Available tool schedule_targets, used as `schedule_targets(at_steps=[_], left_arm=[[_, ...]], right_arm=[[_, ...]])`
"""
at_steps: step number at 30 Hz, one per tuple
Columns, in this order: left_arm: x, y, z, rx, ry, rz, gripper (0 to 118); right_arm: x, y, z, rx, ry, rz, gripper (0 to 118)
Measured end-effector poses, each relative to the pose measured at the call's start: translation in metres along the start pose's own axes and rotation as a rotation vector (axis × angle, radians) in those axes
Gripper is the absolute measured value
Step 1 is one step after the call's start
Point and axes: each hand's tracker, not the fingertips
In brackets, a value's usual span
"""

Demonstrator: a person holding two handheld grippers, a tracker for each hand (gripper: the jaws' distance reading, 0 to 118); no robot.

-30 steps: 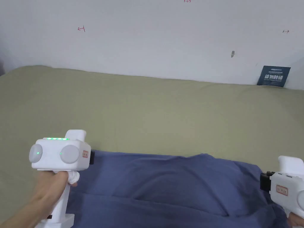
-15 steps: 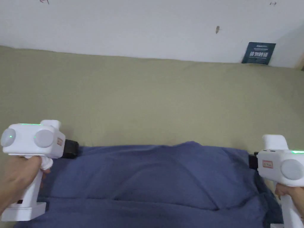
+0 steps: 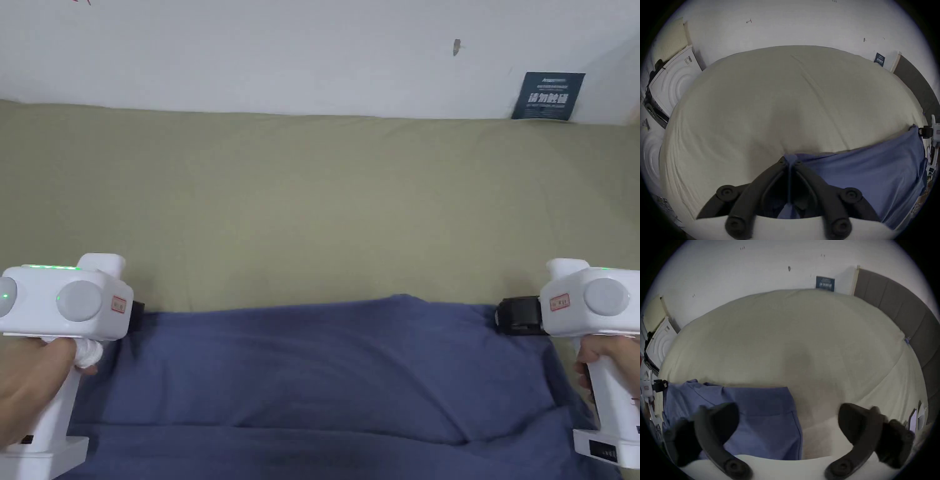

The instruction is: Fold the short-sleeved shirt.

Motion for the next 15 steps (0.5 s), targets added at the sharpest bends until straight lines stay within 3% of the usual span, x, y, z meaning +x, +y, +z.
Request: schedule_targets(at_steps=[3, 4, 6, 7, 8, 10, 11, 15], left_arm=[[-0.001, -0.001, -0.002, 0.0, -0.002, 0.005, 2], [0.0, -0.001, -0.003, 0.0, -0.001, 0.004, 2], [0.001, -0.002, -0.003, 0.007, 0.004, 0.005, 2], [0.001, -0.004, 0.0, 0.018, 0.006, 0.006, 2], [0.002, -0.005, 0.002, 0.026, 0.008, 0.004, 2], [0.002, -0.006, 0.011, 0.048, 0.015, -0.008, 2], [0.001, -0.008, 0.017, 0.06, 0.015, -0.005, 2], [-0.006, -0.016, 0.053, 0.105, -0.004, 0.019, 2]], right_arm=[[0.0, 0.003, -0.004, 0.017, 0.024, -0.024, 103], [-0.001, 0.001, 0.0, 0.027, 0.022, -0.029, 97], [-0.003, -0.007, 0.015, 0.116, 0.024, 0.034, 46], [0.0, -0.008, 0.022, 0.136, 0.062, 0.036, 8], [0.0, -0.009, 0.028, 0.111, 0.138, 0.024, 4], [-0.009, -0.013, 0.041, 0.137, 0.064, 0.048, 4], [-0.01, -0.012, 0.045, 0.149, 0.074, 0.07, 4], [-0.003, -0.018, 0.086, 0.189, 0.099, 0.027, 4]])
